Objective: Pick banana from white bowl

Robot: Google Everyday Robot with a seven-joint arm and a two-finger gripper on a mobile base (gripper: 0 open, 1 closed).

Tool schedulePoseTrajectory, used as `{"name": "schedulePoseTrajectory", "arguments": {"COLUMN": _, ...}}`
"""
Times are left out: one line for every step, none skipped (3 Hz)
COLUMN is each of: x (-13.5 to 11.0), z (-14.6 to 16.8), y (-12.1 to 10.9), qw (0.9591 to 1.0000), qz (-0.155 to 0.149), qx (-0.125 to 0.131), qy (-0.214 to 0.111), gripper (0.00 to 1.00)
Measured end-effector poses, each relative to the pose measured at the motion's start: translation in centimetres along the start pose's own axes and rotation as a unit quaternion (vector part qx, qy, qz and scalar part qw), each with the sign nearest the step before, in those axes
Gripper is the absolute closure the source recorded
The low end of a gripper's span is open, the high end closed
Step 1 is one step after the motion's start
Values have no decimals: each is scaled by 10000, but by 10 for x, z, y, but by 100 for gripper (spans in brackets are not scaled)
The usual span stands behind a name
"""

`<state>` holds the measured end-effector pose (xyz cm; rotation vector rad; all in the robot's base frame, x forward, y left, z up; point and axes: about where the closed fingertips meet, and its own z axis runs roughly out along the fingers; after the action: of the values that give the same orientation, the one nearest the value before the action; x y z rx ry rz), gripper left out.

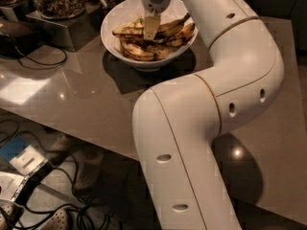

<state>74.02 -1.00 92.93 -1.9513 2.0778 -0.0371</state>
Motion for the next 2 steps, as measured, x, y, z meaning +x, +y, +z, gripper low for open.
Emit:
{"name": "schedulePoseTrajectory", "arguments": {"x": -4, "z": -12, "y": -7, "qw": 9997, "qz": 14, "qx": 239, "qy": -59, "gripper": 100}}
{"name": "schedulePoseTrajectory", "arguments": {"x": 2, "z": -48, "y": -3, "qw": 9986, "qz": 165, "qx": 506, "qy": 13, "gripper": 100}}
